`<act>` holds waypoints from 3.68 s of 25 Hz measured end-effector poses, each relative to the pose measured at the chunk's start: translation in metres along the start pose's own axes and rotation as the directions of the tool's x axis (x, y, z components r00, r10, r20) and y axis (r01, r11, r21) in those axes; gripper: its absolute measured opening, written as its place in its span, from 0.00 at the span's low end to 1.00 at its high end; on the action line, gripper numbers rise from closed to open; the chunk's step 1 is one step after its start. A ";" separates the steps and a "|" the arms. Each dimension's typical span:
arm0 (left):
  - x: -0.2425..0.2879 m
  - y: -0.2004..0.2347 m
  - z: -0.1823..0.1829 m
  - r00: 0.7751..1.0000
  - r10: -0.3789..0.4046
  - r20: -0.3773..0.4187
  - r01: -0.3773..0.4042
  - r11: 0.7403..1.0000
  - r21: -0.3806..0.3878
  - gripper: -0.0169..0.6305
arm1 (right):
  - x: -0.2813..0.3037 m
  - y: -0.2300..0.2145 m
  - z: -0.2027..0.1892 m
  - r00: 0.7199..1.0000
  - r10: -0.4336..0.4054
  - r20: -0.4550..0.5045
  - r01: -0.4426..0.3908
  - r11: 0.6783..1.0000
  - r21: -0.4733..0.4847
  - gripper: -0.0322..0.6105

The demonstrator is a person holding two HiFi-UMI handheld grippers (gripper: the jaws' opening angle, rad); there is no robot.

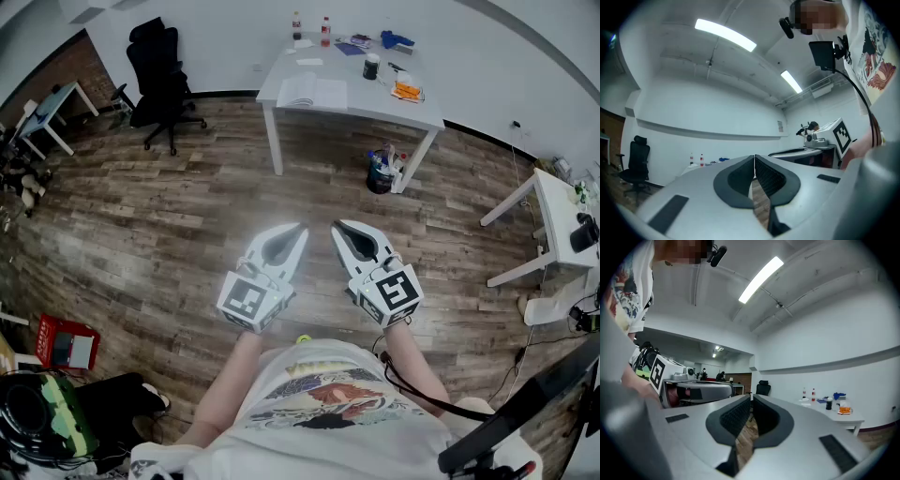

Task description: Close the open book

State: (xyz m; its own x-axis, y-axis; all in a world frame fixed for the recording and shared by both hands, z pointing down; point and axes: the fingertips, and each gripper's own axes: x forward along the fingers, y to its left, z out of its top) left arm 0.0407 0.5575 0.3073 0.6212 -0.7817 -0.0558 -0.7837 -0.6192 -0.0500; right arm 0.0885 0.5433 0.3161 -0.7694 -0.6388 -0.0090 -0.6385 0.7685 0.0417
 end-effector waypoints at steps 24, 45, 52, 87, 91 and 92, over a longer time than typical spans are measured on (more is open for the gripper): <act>-0.009 0.012 0.003 1.000 -0.017 -0.005 0.017 1.000 -0.003 0.05 | 0.018 0.013 -0.006 1.000 0.026 -0.017 -0.026 0.999 0.027 0.10; 0.032 0.048 -0.014 1.000 0.001 -0.016 -0.002 1.000 -0.018 0.05 | 0.050 -0.035 -0.025 0.998 0.036 -0.057 -0.034 0.999 0.040 0.10; 0.070 0.083 -0.018 0.999 0.031 -0.015 -0.031 0.999 -0.012 0.05 | 0.086 -0.077 -0.030 0.997 0.055 -0.062 -0.053 0.998 0.041 0.10; 0.274 0.204 -0.061 0.988 0.132 -0.074 -0.131 0.991 0.018 0.05 | 0.217 -0.285 -0.066 0.974 0.198 -0.110 -0.192 0.980 0.061 0.10; 0.282 0.222 -0.068 0.986 0.137 -0.093 -0.136 0.991 0.022 0.05 | 0.234 -0.291 -0.070 0.973 0.202 -0.114 -0.195 0.978 0.067 0.10; 0.285 0.226 -0.070 0.986 0.137 -0.095 -0.135 0.991 0.021 0.05 | 0.238 -0.294 -0.071 0.973 0.201 -0.116 -0.194 0.979 0.068 0.10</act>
State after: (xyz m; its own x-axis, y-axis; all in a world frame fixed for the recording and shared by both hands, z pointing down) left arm 0.0402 0.1890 0.3497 0.5049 -0.8625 0.0325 -0.8603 -0.5060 -0.0627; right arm 0.0946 0.1625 0.3731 -0.8743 -0.4714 0.1156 -0.4771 0.8785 -0.0253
